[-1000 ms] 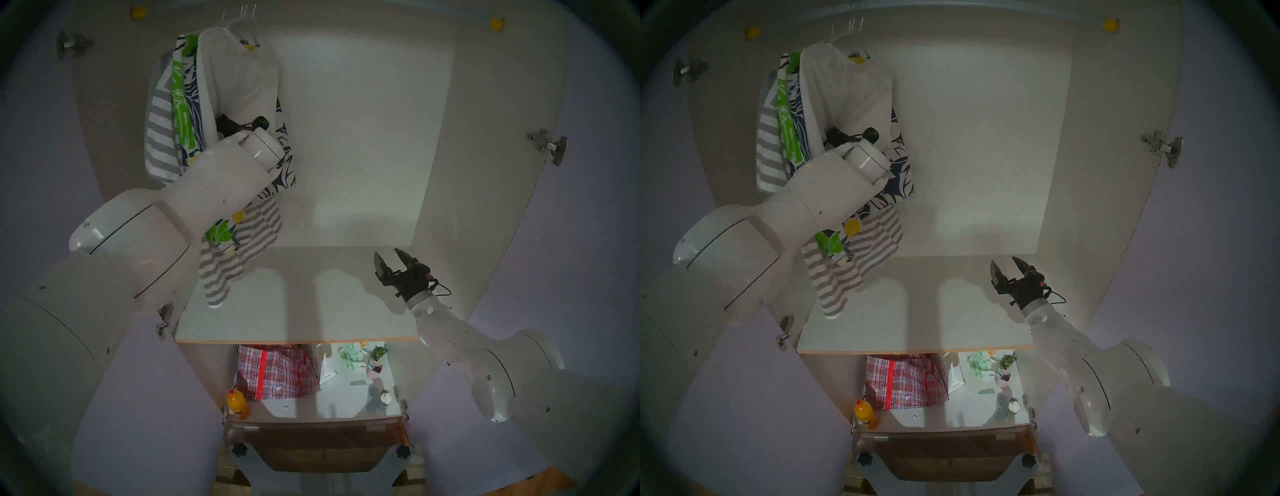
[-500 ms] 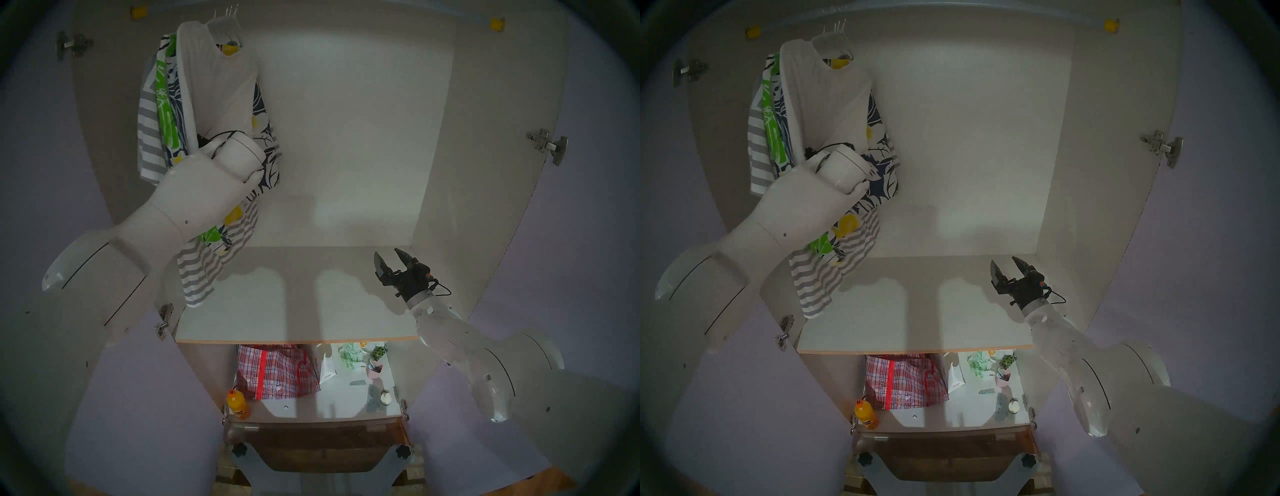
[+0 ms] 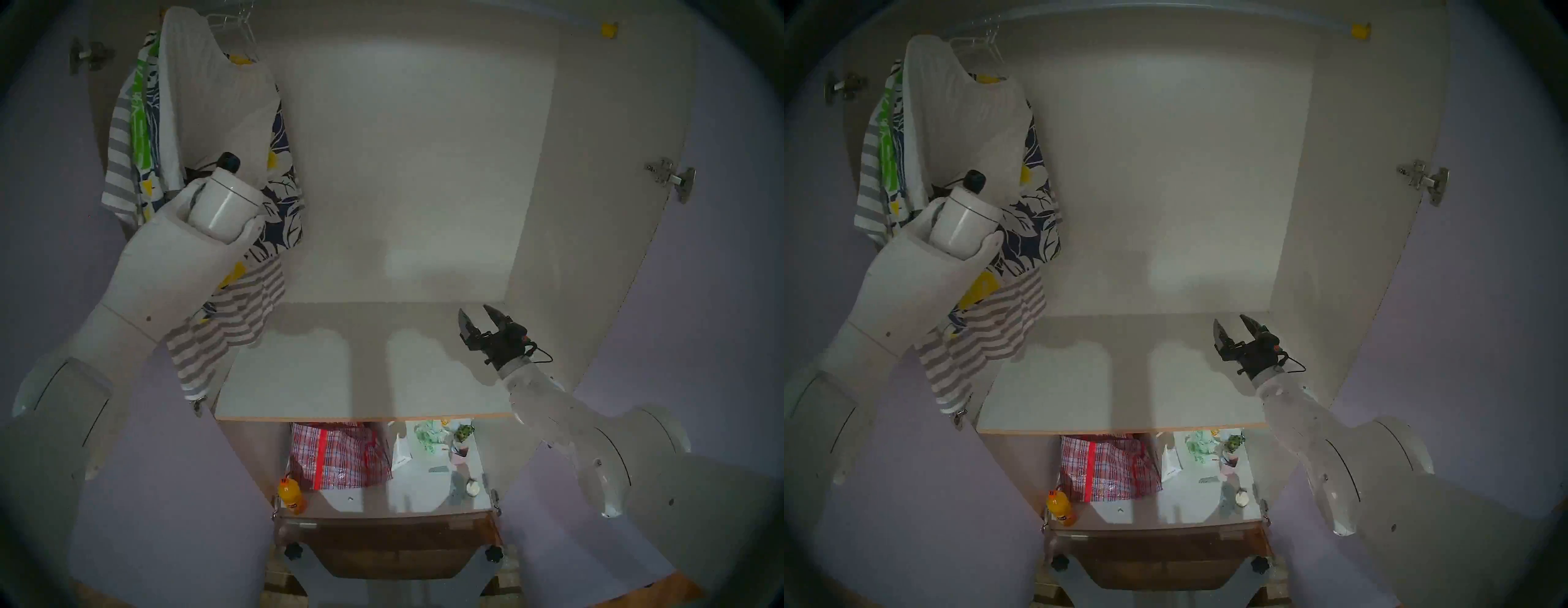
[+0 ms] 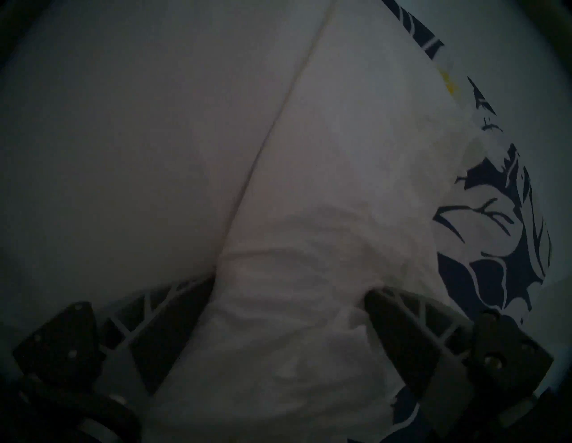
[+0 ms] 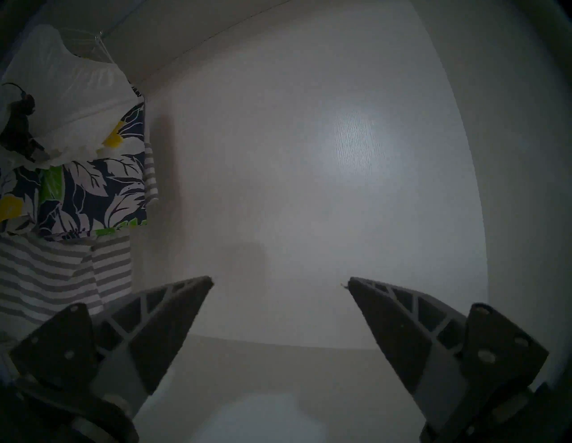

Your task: Move and arrange clothes and pants in the wardrobe

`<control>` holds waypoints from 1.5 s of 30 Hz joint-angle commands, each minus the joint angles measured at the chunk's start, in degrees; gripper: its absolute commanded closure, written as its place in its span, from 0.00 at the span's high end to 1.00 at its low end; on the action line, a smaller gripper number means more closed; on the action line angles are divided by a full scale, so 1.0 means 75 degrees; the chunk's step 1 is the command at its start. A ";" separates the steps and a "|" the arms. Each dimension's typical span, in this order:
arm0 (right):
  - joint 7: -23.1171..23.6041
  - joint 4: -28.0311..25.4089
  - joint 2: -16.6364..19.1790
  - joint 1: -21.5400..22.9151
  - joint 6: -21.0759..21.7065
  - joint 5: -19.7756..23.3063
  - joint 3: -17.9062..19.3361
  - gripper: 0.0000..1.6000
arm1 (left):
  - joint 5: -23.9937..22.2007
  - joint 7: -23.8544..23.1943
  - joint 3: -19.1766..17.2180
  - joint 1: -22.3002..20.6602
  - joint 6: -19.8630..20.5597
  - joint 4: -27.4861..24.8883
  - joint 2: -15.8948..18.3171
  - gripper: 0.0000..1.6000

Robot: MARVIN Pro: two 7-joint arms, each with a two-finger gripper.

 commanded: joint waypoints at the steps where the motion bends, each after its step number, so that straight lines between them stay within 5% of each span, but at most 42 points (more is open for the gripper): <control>1: 0.0011 -0.0118 0.0008 0.0200 -0.0006 0.0013 0.0017 1.00 | -0.0547 -0.0319 0.0112 0.0581 -0.0053 -0.0830 0.0071 1.00; 11: 0.0019 -0.0125 0.0010 0.0204 0.0004 0.0013 0.0021 1.00 | -0.2245 -0.0383 0.1184 0.1342 -0.0053 -0.3248 -0.0247 1.00; 15: 0.0020 -0.0126 0.0011 0.0204 0.0006 0.0013 0.0022 1.00 | -0.2714 -0.0174 0.1564 0.1488 -0.0053 -0.3633 -0.0410 1.00; 24: 0.0024 -0.0128 0.0012 0.0204 0.0009 0.0012 0.0025 1.00 | -0.3164 0.2374 0.2266 0.1770 -0.0053 -0.4162 -0.0917 1.00; 27: 0.0024 -0.0128 0.0012 0.0204 0.0009 0.0012 0.0025 1.00 | -0.3245 0.2880 0.2375 0.1618 -0.0053 -0.4140 -0.0869 1.00; 36: 0.0023 -0.0125 0.0010 0.0205 0.0005 0.0010 0.0027 1.00 | -0.2446 0.2380 0.2770 0.0332 -0.0053 -0.3782 -0.0253 1.00; 45: 0.0020 -0.0120 0.0009 0.0204 0.0000 0.0008 0.0028 1.00 | -0.1931 0.2351 0.3548 -0.1034 -0.0053 -0.3196 -0.0280 1.00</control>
